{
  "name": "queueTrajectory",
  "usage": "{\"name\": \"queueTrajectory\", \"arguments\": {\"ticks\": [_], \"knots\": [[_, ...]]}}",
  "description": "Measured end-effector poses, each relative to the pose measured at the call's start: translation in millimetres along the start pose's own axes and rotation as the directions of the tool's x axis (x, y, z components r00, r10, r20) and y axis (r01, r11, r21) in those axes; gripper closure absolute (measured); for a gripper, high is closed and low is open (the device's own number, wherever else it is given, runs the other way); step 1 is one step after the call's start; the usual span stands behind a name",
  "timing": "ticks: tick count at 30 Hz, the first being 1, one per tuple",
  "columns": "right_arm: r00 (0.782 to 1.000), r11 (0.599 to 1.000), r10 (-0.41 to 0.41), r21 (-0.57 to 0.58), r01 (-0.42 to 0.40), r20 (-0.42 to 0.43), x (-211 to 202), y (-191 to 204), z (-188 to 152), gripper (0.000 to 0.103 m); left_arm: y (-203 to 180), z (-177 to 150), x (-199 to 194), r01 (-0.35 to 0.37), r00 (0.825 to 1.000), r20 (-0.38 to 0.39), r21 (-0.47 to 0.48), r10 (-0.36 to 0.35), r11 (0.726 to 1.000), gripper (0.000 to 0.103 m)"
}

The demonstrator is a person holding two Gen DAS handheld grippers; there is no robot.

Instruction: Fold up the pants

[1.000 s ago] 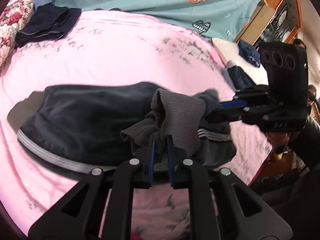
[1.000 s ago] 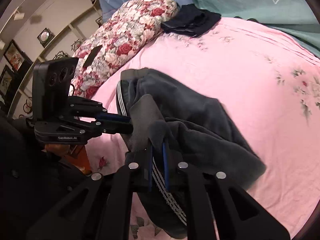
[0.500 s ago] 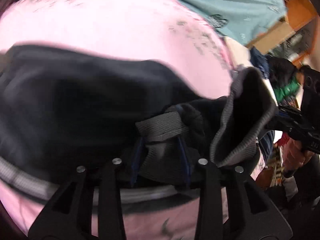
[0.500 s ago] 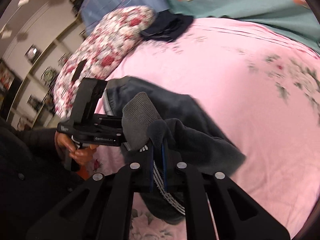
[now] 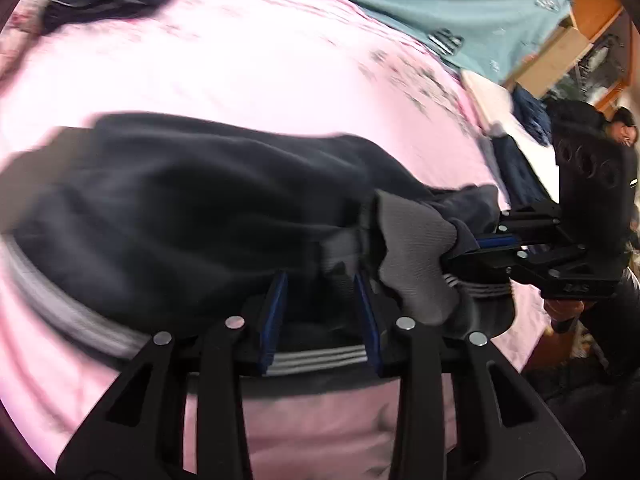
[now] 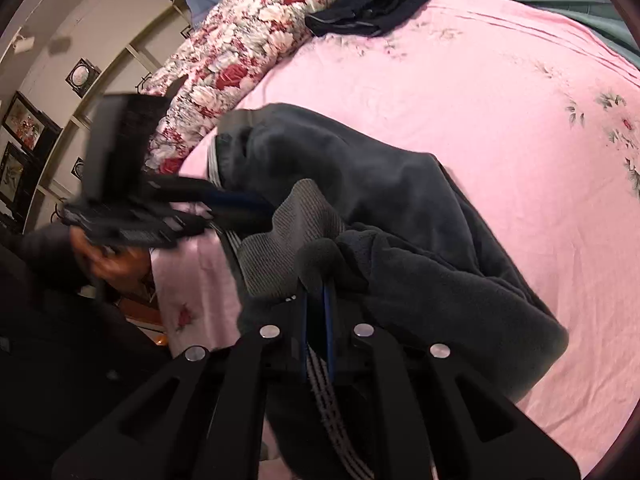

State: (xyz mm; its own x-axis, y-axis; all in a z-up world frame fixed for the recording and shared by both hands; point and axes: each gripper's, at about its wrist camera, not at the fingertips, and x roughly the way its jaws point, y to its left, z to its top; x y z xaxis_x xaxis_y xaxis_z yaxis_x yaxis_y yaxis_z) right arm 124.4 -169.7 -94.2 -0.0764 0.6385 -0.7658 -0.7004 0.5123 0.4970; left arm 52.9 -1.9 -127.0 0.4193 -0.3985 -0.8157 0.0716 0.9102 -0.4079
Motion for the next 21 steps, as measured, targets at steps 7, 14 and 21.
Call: {"name": "queueTrajectory", "arguments": {"ticks": [7, 14, 21], "knots": [[0.997, 0.996, -0.071, -0.052, 0.069, -0.032, 8, 7, -8, 0.084, -56, 17, -26, 0.207, 0.975, 0.049, 0.143, -0.216, 0.968, 0.068], [0.990, 0.991, -0.137, 0.021, 0.136, 0.036, -35, 8, -26, 0.068, -45, -6, 32, 0.171, 0.984, -0.065, 0.122, -0.164, 0.978, 0.075], [0.973, 0.936, -0.231, 0.276, 0.218, 0.013, -19, -28, -49, 0.061, -66, -3, 35, 0.097, 0.994, -0.076, 0.219, -0.082, 0.971, 0.074]]}}
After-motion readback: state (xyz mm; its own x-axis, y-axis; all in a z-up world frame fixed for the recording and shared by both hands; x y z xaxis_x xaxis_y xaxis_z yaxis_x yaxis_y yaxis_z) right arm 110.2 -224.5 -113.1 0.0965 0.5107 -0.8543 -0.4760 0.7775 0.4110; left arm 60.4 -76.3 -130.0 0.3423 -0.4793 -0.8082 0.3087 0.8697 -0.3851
